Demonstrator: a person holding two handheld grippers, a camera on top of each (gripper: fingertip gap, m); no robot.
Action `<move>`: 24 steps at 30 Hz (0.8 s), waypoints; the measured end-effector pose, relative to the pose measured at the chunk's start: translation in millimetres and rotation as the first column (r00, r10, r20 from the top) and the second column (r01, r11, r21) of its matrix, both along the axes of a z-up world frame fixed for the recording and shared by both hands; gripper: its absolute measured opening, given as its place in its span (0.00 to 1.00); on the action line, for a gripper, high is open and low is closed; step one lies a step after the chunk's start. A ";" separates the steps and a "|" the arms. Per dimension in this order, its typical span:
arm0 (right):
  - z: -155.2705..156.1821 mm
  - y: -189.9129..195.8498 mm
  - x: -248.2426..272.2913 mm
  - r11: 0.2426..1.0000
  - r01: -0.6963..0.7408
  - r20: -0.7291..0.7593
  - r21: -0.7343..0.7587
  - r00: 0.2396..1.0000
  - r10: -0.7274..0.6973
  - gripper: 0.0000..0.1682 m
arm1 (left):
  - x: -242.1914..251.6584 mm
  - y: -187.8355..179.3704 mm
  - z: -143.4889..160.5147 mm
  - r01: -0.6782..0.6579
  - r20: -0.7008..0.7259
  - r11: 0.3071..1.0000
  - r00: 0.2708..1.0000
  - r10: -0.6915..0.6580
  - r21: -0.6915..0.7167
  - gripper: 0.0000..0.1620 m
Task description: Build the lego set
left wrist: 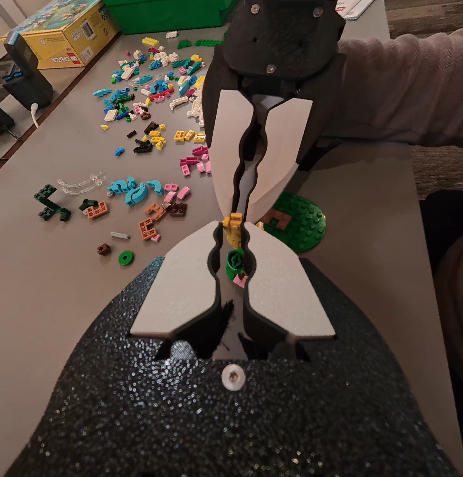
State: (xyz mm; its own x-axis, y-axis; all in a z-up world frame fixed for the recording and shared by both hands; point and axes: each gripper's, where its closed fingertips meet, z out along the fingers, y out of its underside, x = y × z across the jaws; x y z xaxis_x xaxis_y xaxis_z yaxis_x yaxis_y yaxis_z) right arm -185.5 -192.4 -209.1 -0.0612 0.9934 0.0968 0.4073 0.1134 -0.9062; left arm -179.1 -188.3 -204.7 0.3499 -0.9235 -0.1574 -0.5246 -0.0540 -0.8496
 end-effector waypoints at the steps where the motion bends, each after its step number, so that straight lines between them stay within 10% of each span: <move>1: 0.0 0.3 0.1 1.000 0.001 0.000 0.000 1.000 -0.001 0.04 | -0.3 0.2 0.1 -0.006 -0.001 1.000 1.000 0.006 0.004 0.08; 8: -0.1 0.9 0.1 1.000 0.007 -0.002 0.002 1.000 -0.007 0.04 | -5.3 0.0 4.8 -0.023 0.027 1.000 0.999 0.023 0.006 0.00; 24: 0.6 0.6 1.1 1.000 0.008 -0.007 -0.020 1.000 -0.008 0.06 | -6.6 -4.2 -4.1 -0.011 0.007 0.993 1.000 0.012 -0.121 0.20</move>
State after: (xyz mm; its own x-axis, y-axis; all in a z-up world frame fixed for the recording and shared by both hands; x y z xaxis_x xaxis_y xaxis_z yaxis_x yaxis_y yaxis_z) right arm -184.4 -191.8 -208.5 -0.0524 0.9956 0.0772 0.4013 0.0918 -0.9113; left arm -185.7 -192.5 -208.7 0.3615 -0.9314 -0.0422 -0.5171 -0.1626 -0.8403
